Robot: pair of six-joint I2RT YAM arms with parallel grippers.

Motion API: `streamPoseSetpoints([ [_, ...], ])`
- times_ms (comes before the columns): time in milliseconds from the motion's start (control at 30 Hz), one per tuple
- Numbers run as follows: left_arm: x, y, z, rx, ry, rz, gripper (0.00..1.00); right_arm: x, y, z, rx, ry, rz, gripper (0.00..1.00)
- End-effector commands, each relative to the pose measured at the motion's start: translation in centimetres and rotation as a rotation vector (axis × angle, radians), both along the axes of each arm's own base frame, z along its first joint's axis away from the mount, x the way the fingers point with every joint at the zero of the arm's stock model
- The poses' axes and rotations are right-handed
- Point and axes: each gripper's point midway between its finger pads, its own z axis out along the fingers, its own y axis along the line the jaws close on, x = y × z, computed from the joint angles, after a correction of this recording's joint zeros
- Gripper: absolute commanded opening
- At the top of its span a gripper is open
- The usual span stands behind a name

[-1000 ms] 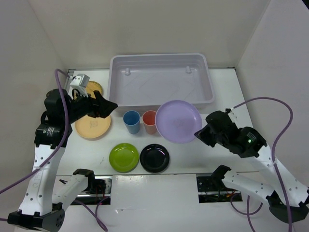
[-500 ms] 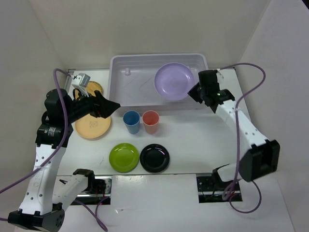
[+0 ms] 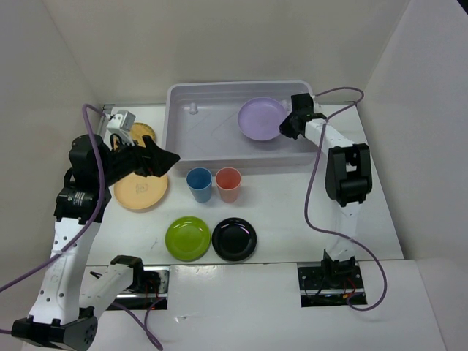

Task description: Place the mixed dishes into the plastic bin

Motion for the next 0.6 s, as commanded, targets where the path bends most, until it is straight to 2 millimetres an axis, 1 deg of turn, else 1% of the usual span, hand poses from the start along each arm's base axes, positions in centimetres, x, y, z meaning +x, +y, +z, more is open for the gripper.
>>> streamPoseSetpoints([
  [0, -0.1, 0.4, 1.2, 0.031, -0.056, 0.014, 0.92, 3.8, -0.1, 2.2, 0.023, -0.107, -0.006, 0.0],
  [67, 0.1, 0.4, 1.0, 0.039, -0.052, 0.012, 0.92, 4.4, 0.1, 1.3, 0.027, -0.091, 0.001, 0.0],
  [100, 0.0, 0.4, 0.8, 0.04, -0.043, 0.012, 0.92, 5.3, -0.3, 0.8, 0.026, -0.092, -0.008, 0.0],
  [167, 0.0, 0.4, 0.8, 0.04, -0.042, 0.012, 0.93, 5.8, -0.4, 0.1, 0.023, -0.074, -0.027, 0.0],
  [200, 0.0, 0.4, 0.8, 0.04, -0.042, 0.012, 0.93, 6.5, -0.8, -0.3, 0.006, -0.073, -0.046, 0.0],
  [233, 0.0, 0.4, 0.8, 0.04, -0.042, 0.012, 0.93, 6.7, -0.9, -0.5, 0.006, -0.07, -0.061, 0.0],
  [267, 0.0, 0.4, 0.8, 0.032, -0.037, 0.014, 0.93, 7.5, -1.6, -0.7, 0.005, -0.077, -0.085, 0.0],
  [300, 0.0, 0.4, 0.4, 0.033, -0.028, 0.014, 0.93, 7.6, -1.6, -1.1, 0.003, -0.066, -0.085, 0.0],
  [367, 0.0, 0.4, 0.4, 0.033, -0.028, 0.014, 0.93, 7.8, -1.6, -1.9, 0.005, -0.038, -0.092, 0.0],
  [400, 0.2, 0.5, 0.4, 0.037, -0.028, 0.025, 0.94, 8.6, -2.0, -2.1, 0.005, -0.038, -0.101, 0.02],
  [433, 0.2, 0.7, -0.4, 0.042, -0.006, 0.037, 0.96, 8.4, -2.2, -2.7, 0.001, -0.007, -0.115, 0.03],
  [467, 0.1, 0.9, -0.5, 0.046, -0.01, 0.05, 0.96, 8.5, -2.2, -2.8, 0.0, -0.005, -0.115, 0.07],
  [500, 0.0, 1.3, -0.2, 0.051, -0.024, 0.074, 0.96, 8.8, -2.1, -2.1, 0.003, -0.02, -0.115, 0.16],
  [533, 0.2, 1.5, -0.7, 0.048, -0.007, 0.088, 0.96, 8.8, -2.1, -2.7, 0.001, -0.011, -0.115, 0.19],
  [567, 0.0, 1.6, -0.5, 0.05, -0.018, 0.098, 0.96, 8.8, -2.1, -2.7, 0.001, -0.011, -0.115, 0.23],
])
